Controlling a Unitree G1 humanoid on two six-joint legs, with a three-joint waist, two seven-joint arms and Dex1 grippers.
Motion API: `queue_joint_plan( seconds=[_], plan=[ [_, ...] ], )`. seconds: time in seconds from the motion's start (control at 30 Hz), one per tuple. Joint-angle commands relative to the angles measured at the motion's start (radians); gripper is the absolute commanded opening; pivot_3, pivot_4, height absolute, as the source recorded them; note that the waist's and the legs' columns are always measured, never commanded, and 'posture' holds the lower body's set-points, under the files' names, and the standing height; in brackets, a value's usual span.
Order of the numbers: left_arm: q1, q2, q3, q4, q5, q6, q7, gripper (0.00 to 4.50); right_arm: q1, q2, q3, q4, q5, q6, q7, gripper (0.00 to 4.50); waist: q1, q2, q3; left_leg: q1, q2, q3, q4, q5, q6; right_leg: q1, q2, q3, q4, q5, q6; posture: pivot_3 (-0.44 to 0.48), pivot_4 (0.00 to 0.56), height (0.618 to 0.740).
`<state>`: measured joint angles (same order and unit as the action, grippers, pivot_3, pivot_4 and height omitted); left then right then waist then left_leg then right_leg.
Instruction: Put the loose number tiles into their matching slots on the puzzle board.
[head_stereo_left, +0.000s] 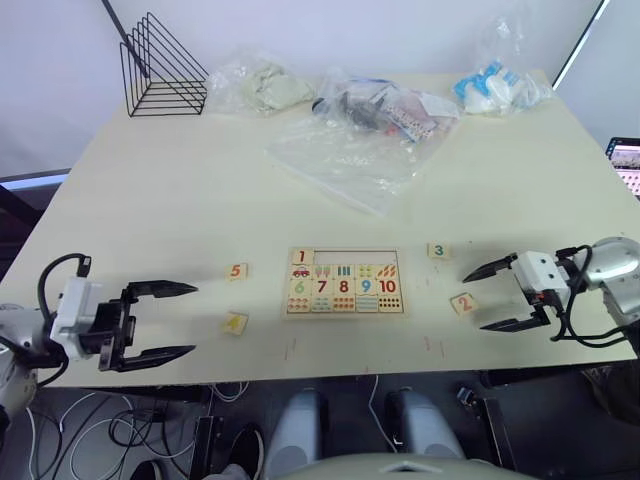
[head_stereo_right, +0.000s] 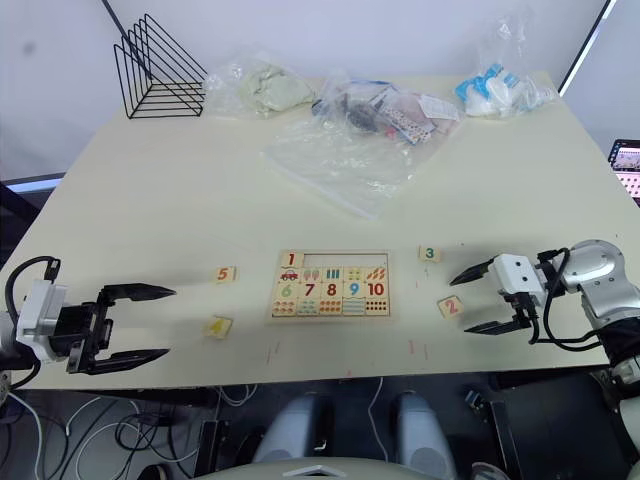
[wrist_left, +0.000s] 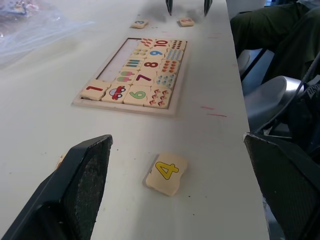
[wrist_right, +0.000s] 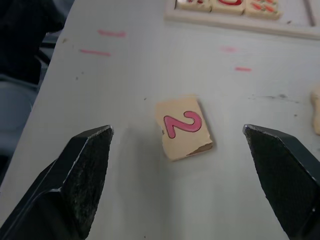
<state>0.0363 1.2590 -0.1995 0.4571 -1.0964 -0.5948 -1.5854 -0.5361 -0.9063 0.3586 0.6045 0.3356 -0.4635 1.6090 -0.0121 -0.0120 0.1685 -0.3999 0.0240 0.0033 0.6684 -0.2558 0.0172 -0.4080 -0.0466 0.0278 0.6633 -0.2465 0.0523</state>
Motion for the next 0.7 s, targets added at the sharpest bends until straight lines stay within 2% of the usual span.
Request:
queue_joint_plan(
  seconds=[0.03, 0.63, 0.67, 0.7],
  plan=[
    [0.009, 0.022, 0.014, 0.002, -0.024, -0.024, -0.029, 4.5, -0.04, -0.007, 0.023, 0.018, -0.016, -0.02, 0.005, 4.36, -0.001, 0.0, 0.0, 0.0, 0.0, 0.0, 0.0, 0.0, 0.0, 0.0, 0.0, 0.0, 0.0, 0.0, 0.0, 0.0, 0.15, 0.74],
    [0.006, 0.01, -0.009, 0.037, -0.026, -0.036, -0.029, 4.5, -0.115, 0.014, 0.086, 0.041, -0.052, -0.062, 0.005, 4.36, -0.001, 0.0, 0.0, 0.0, 0.0, 0.0, 0.0, 0.0, 0.0, 0.0, 0.0, 0.0, 0.0, 0.0, 0.0, 0.0, 0.15, 0.74],
    [0.005, 0.009, -0.009, 0.039, -0.025, -0.036, -0.029, 4.5, -0.117, 0.014, 0.09, 0.039, -0.054, -0.065, 0.005, 3.86, -0.001, 0.0, 0.0, 0.0, 0.0, 0.0, 0.0, 0.0, 0.0, 0.0, 0.0, 0.0, 0.0, 0.0, 0.0, 0.0, 0.15, 0.74],
    [0.005, 0.009, -0.01, 0.04, -0.025, -0.036, -0.029, 4.5, -0.117, 0.015, 0.095, 0.036, -0.054, -0.067, 0.005, 3.64, -0.001, 0.0, 0.0, 0.0, 0.0, 0.0, 0.0, 0.0, 0.0, 0.0, 0.0, 0.0, 0.0, 0.0, 0.0, 0.0, 0.15, 0.74]
  ],
)
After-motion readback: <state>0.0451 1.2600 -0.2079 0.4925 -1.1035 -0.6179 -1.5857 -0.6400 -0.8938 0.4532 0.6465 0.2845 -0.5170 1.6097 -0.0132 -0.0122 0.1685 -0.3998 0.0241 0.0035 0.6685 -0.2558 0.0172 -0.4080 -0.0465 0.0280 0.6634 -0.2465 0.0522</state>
